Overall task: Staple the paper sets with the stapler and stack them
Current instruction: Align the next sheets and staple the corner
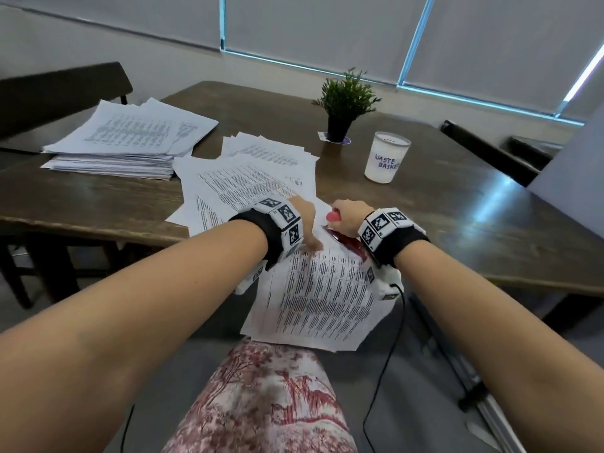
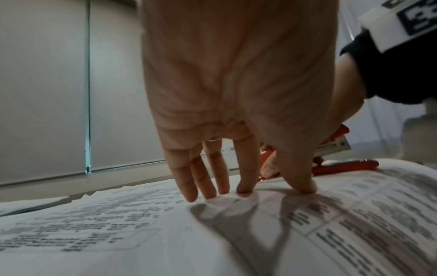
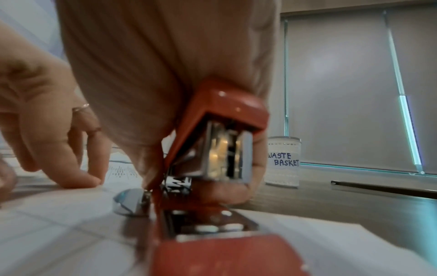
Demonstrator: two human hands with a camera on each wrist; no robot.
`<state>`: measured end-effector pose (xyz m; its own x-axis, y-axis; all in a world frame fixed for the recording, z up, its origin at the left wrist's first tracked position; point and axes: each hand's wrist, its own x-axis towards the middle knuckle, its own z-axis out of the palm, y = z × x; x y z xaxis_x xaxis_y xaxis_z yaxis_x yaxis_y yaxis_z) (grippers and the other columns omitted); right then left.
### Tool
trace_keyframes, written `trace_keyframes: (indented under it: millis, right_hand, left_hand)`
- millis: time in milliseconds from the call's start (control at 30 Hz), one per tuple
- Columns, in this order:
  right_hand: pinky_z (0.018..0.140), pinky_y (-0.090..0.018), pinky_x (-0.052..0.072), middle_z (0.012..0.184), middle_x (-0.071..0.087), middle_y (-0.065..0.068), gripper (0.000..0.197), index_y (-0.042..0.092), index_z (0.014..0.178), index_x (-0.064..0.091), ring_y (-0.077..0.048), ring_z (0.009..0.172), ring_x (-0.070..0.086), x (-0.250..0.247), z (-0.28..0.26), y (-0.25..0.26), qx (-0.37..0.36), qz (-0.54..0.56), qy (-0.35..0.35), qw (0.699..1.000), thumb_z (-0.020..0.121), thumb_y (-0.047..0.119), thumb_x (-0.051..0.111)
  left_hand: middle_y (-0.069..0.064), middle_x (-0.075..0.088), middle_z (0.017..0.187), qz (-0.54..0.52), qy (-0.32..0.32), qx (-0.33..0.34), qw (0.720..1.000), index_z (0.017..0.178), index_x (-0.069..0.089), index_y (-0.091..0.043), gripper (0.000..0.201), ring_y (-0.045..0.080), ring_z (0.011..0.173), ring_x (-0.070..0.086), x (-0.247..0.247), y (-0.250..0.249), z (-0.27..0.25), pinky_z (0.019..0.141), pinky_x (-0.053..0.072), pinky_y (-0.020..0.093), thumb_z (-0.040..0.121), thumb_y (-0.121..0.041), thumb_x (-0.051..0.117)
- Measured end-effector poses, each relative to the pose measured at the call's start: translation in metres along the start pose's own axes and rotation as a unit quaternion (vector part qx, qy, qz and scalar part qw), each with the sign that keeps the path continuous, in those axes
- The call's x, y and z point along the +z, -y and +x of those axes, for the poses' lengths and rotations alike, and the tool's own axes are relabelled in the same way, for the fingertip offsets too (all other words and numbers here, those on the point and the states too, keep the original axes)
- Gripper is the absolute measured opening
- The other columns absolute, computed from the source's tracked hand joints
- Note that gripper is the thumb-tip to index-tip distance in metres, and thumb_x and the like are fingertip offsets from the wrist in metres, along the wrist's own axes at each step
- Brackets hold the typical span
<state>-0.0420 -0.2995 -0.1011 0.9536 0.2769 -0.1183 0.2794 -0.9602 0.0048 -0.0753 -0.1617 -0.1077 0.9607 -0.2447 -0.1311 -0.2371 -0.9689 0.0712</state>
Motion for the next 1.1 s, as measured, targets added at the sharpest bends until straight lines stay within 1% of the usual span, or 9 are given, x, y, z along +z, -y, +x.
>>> trace_keyframes:
  millis: [200,300,433,500,633,700,800,933,1100]
  right_hand:
    - [0.081,-0.03,0.044,0.123,0.061,-0.01,0.037,0.009,0.126,0.056,-0.029,0.109,0.058,-0.003,-0.016,-0.009,0.005,-0.006,0.023,1.0,0.095,0.03,0.054]
    - [0.085,-0.031,0.046,0.123,0.061,-0.009,0.037,0.013,0.125,0.058,-0.028,0.107,0.058,-0.003,-0.022,-0.013,-0.003,0.005,0.022,1.0,0.092,0.03,0.058]
    - [0.08,-0.027,0.043,0.122,0.062,-0.004,0.042,0.016,0.128,0.06,-0.022,0.101,0.057,-0.011,-0.029,-0.017,-0.018,0.015,0.031,0.999,0.088,0.028,0.068]
    - [0.079,-0.026,0.041,0.124,0.062,-0.003,0.044,0.019,0.13,0.059,-0.021,0.103,0.057,-0.012,-0.031,-0.017,-0.018,0.008,0.029,0.999,0.088,0.03,0.068]
    - [0.082,-0.027,0.042,0.129,0.059,-0.004,0.047,0.02,0.135,0.054,-0.026,0.114,0.057,-0.008,-0.031,-0.018,-0.016,-0.013,0.029,0.999,0.092,0.033,0.063]
    - [0.081,-0.027,0.041,0.128,0.059,-0.005,0.045,0.018,0.135,0.054,-0.026,0.114,0.056,-0.007,-0.032,-0.017,-0.015,-0.021,0.031,0.999,0.093,0.032,0.062]
    - [0.082,-0.028,0.042,0.126,0.06,-0.006,0.042,0.018,0.132,0.056,-0.027,0.112,0.057,-0.006,-0.031,-0.016,-0.008,-0.029,0.025,0.999,0.092,0.031,0.062]
    - [0.083,-0.031,0.043,0.123,0.06,-0.01,0.034,0.01,0.125,0.054,-0.031,0.109,0.058,0.007,-0.027,-0.015,0.016,-0.05,0.023,0.998,0.098,0.03,0.051]
    - [0.085,-0.043,0.052,0.114,0.063,-0.016,0.035,0.007,0.116,0.052,-0.036,0.094,0.062,0.024,-0.021,-0.006,0.082,-0.034,0.001,0.996,0.096,0.035,0.044]
  left_hand:
    - [0.0,0.046,0.054,0.008,-0.022,-0.006,1.0,0.054,0.046,-0.014,0.055,0.021,0.064,0.051,0.003,-0.001,-0.004,0.065,0.045,0.03,0.082,-0.056,0.067]
    - [0.001,0.05,0.055,0.001,-0.023,-0.015,1.0,0.056,0.05,-0.012,0.054,0.023,0.066,0.055,0.004,-0.002,-0.004,0.067,0.048,0.031,0.082,-0.057,0.066]
    - [0.0,0.073,0.091,0.011,-0.02,-0.004,1.0,0.092,0.075,-0.02,0.036,0.021,0.088,0.066,0.009,-0.004,-0.003,0.074,0.05,0.029,0.083,-0.054,0.066]
    - [-0.001,0.073,0.098,0.006,-0.027,0.002,1.0,0.089,0.071,-0.029,0.023,0.021,0.094,0.066,0.011,-0.003,-0.003,0.074,0.049,0.028,0.083,-0.051,0.066]
    - [0.0,0.073,0.097,-0.004,-0.029,-0.002,1.0,0.104,0.075,-0.022,0.036,0.021,0.094,0.066,0.012,-0.001,-0.002,0.075,0.049,0.028,0.084,-0.05,0.065]
    - [0.0,0.073,0.098,-0.004,-0.026,0.001,1.0,0.101,0.075,-0.021,0.034,0.021,0.095,0.066,0.013,-0.001,-0.002,0.077,0.049,0.029,0.085,-0.05,0.065]
    - [0.001,0.072,0.098,-0.01,-0.024,0.007,1.0,0.088,0.069,-0.03,0.019,0.022,0.097,0.066,0.014,0.0,0.001,0.079,0.049,0.03,0.086,-0.049,0.065]
    - [0.001,0.073,0.1,-0.015,-0.026,0.011,0.999,0.102,0.074,-0.019,0.035,0.021,0.093,0.066,0.015,0.003,0.004,0.081,0.051,0.031,0.086,-0.048,0.065]
    - [0.001,0.073,0.103,-0.02,-0.032,0.017,0.999,0.108,0.074,-0.019,0.037,0.021,0.095,0.067,0.017,0.004,0.006,0.086,0.054,0.035,0.085,-0.048,0.066]
